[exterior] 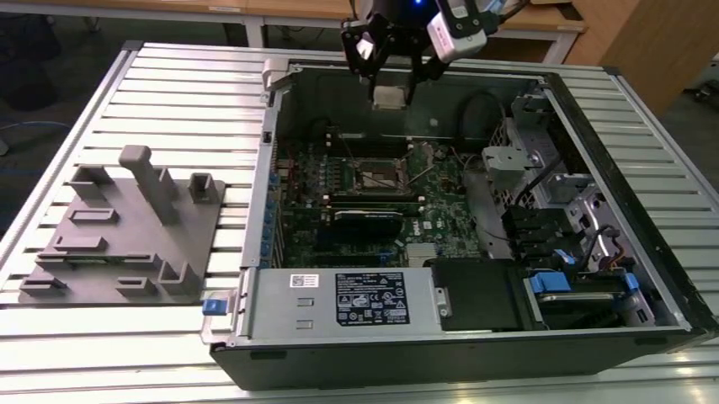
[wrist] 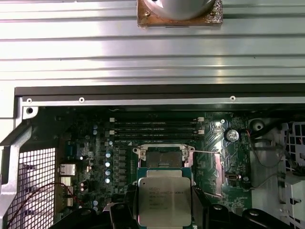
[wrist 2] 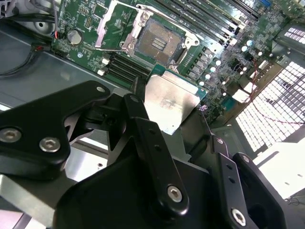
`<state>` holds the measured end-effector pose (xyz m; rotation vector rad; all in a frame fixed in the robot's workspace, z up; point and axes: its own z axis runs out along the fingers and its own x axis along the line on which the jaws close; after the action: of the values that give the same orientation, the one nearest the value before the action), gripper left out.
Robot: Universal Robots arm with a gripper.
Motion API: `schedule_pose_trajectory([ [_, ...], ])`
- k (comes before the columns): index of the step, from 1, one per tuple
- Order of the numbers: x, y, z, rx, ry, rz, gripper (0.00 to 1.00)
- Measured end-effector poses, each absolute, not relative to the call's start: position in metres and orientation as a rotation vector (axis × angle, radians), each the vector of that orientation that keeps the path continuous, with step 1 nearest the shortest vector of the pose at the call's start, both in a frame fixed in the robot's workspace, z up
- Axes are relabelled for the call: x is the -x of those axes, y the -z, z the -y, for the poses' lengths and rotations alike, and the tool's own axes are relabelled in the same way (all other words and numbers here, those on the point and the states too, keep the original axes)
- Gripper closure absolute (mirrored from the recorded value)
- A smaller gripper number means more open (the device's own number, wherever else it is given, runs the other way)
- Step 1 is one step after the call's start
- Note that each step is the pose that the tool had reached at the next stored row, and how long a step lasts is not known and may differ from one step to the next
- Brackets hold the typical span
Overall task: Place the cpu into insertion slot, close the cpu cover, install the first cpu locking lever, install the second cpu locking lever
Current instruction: 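Place the cpu into insertion slot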
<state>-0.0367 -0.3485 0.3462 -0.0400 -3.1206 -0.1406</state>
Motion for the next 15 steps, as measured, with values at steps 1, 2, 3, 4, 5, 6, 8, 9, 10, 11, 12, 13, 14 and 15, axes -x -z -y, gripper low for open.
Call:
schedule_pose_trajectory([
  [1, 0.0367, -0.3455, 0.3486, 0.04, 0.14, 3.121, 0.46],
  [2, 0.0367, -0.3447, 0.3486, 0.04, 0.14, 3.12, 0.46],
  [3, 0.0367, -0.3438, 0.3485, 0.04, 0.14, 3.12, 0.46],
  [4, 0.0367, -0.343, 0.3485, 0.04, 0.14, 3.12, 0.46],
  [5, 0.0367, -0.3422, 0.3485, 0.04, 0.14, 3.12, 0.46],
  [6, 0.0367, -0.3416, 0.3485, 0.04, 0.14, 3.12, 0.46],
  [8, 0.0367, -0.3404, 0.3485, 0.04, 0.14, 3.12, 0.46],
  [9, 0.0367, -0.34, 0.3485, 0.04, 0.14, 3.12, 0.46],
  [10, 0.0367, -0.3396, 0.3485, 0.04, 0.14, 3.12, 0.46],
  [11, 0.0367, -0.3392, 0.3485, 0.04, 0.14, 3.12, 0.46],
  [12, 0.0367, -0.339, 0.3485, 0.04, 0.14, 3.12, 0.46],
  [13, 0.0367, -0.3388, 0.3485, 0.04, 0.14, 3.12, 0.46],
  [14, 0.0367, -0.3387, 0.3486, 0.04, 0.14, 3.12, 0.46],
  [15, 0.0367, -0.3385, 0.3486, 0.04, 0.14, 3.12, 0.46],
])
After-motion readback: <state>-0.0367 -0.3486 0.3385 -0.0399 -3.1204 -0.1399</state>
